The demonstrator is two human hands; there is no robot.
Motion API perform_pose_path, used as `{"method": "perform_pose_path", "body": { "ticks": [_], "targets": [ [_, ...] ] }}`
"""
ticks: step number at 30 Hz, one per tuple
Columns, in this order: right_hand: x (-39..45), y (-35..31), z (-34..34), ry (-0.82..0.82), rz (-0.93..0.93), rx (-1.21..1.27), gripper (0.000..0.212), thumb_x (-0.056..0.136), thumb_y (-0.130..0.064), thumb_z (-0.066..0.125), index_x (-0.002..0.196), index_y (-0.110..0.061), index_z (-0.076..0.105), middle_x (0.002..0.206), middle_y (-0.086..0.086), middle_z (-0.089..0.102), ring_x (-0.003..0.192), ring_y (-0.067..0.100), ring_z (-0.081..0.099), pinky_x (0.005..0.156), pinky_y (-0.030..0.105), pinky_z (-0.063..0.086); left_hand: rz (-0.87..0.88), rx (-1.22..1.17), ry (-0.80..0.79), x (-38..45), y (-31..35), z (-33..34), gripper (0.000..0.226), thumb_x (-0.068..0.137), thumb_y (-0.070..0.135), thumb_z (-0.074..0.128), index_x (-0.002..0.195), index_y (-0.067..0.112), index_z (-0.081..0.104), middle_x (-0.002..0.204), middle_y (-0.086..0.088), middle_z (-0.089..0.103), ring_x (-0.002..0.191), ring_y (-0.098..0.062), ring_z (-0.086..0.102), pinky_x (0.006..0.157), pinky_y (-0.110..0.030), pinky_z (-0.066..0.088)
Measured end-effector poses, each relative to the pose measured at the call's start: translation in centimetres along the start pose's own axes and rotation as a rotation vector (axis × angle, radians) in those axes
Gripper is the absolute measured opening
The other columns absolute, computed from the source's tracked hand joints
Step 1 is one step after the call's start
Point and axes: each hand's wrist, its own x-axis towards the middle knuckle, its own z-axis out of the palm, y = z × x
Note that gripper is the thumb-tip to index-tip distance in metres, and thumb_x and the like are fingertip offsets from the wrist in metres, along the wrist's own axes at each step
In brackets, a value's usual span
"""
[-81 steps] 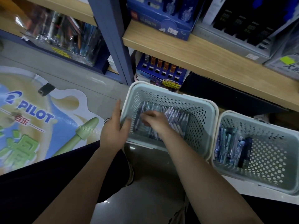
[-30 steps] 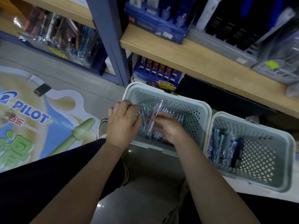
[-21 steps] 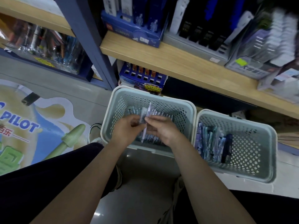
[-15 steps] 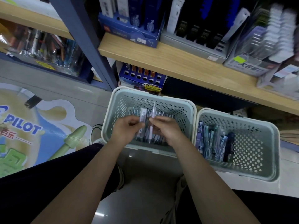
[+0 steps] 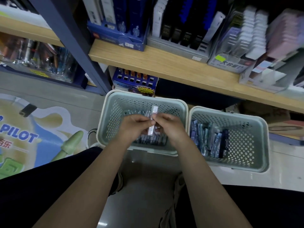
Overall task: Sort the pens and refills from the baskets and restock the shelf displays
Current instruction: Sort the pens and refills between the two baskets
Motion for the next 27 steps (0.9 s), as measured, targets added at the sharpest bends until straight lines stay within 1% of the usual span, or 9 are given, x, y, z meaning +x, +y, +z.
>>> {"method": "perform_pose_path", "body": {
  "ticks": [4, 7, 10, 12, 14, 17, 20, 23, 27],
  "targets": [
    [-2.1, -0.9, -4.5, 0.177, -0.132, 0.046, 0.016, 0.095, -0.017, 0.067, 0.08, -0.013, 0.071, 0.073, 0.004, 0.069, 0.073, 0.022, 0.063, 0.071, 0.036, 0.056, 0.226, 0.224, -0.025, -0.2, 0.6, 5.0, 0.009, 0.082, 0.023, 0.083, 0.079, 0.022, 0.075, 0.077, 0.003, 0.074, 0.07, -0.012, 0.068, 0.07, -0.029, 0.056],
    [-3.4, -0.7, -10.0, 0.372, -0.199, -0.011, 0.021, 0.099, -0.015, 0.06, 0.079, -0.01, 0.065, 0.065, -0.002, 0.063, 0.065, 0.015, 0.059, 0.064, 0.029, 0.054, 0.555, 0.71, 0.001, -1.1, -0.3, 9.0, 0.049, 0.084, 0.038, 0.078, 0.126, 0.015, 0.066, 0.13, -0.006, 0.061, 0.118, -0.02, 0.058, 0.099, -0.034, 0.047],
    [-4.1, 1.4, -15.2, 0.471, -0.152, -0.196, 0.024, 0.101, -0.013, 0.055, 0.083, 0.001, 0.061, 0.068, 0.006, 0.055, 0.066, 0.021, 0.055, 0.063, 0.035, 0.048, 0.627, 0.987, -0.185, -2.0, -1.5, 12.0, 0.082, 0.095, 0.048, 0.059, 0.16, 0.014, 0.022, 0.168, -0.005, 0.011, 0.154, -0.023, 0.013, 0.123, -0.045, 0.023],
    [-3.9, 3.3, -17.0, 0.463, -0.09, -0.374, 0.036, 0.101, -0.016, 0.054, 0.066, -0.009, 0.054, 0.061, 0.001, 0.048, 0.059, 0.017, 0.047, 0.063, 0.031, 0.04, 0.581, 1.195, -0.271, -1.9, -2.9, 12.9, 0.089, 0.099, 0.056, 0.045, 0.161, 0.019, -0.006, 0.167, 0.002, -0.02, 0.154, -0.02, -0.013, 0.125, -0.05, 0.011],
    [-3.0, 4.7, -17.6, 0.414, 0.005, -0.546, 0.043, 0.1, -0.019, 0.055, 0.057, -0.021, 0.045, 0.057, -0.003, 0.047, 0.054, 0.012, 0.044, 0.065, 0.028, 0.038, 0.584, 1.277, -0.277, -1.8, -3.9, 12.9, 0.088, 0.098, 0.061, 0.033, 0.159, 0.021, -0.016, 0.162, 0.004, -0.033, 0.151, -0.018, -0.025, 0.125, -0.05, 0.008],
    [-1.1, 5.6, -17.3, 0.378, 0.098, -0.605, 0.03, 0.097, -0.019, 0.061, 0.067, -0.018, 0.062, 0.066, -0.001, 0.056, 0.063, 0.014, 0.053, 0.072, 0.031, 0.047, 0.612, 1.333, -0.277, -1.5, -4.5, 12.5, 0.09, 0.092, 0.069, 0.017, 0.156, 0.02, -0.021, 0.16, 0.005, -0.037, 0.15, -0.016, -0.028, 0.126, -0.043, -0.001],
    [0.2, 6.3, -17.1, 0.344, 0.156, -0.479, 0.018, 0.096, -0.015, 0.064, 0.106, -0.004, 0.073, 0.097, 0.009, 0.068, 0.096, 0.027, 0.065, 0.095, 0.035, 0.052, 0.651, 1.365, -0.259, -1.4, -4.7, 12.3, 0.092, 0.085, 0.072, 0.009, 0.152, 0.02, -0.029, 0.159, 0.003, -0.039, 0.149, -0.015, -0.031, 0.121, -0.037, -0.011],
    [0.2, 7.1, -17.3, 0.361, 0.186, -0.434, 0.023, 0.096, -0.017, 0.065, 0.113, -0.004, 0.072, 0.112, 0.01, 0.07, 0.094, 0.023, 0.064, 0.085, 0.028, 0.05, 0.693, 1.368, -0.217, -1.1, -5.5, 12.5, 0.092, 0.09, 0.067, 0.017, 0.154, 0.016, -0.024, 0.162, -0.005, -0.034, 0.151, -0.016, -0.026, 0.121, -0.037, -0.009],
    [-0.3, 6.7, -17.4, 0.456, 0.155, -0.386, 0.022, 0.096, -0.023, 0.065, 0.108, -0.007, 0.072, 0.092, 0.012, 0.07, 0.079, 0.022, 0.06, 0.074, 0.031, 0.049, 0.679, 1.352, -0.231, -0.9, -5.6, 12.5, 0.091, 0.091, 0.067, 0.017, 0.155, 0.014, -0.022, 0.162, -0.006, -0.034, 0.151, -0.016, -0.027, 0.122, -0.038, -0.007]
  ]
}}
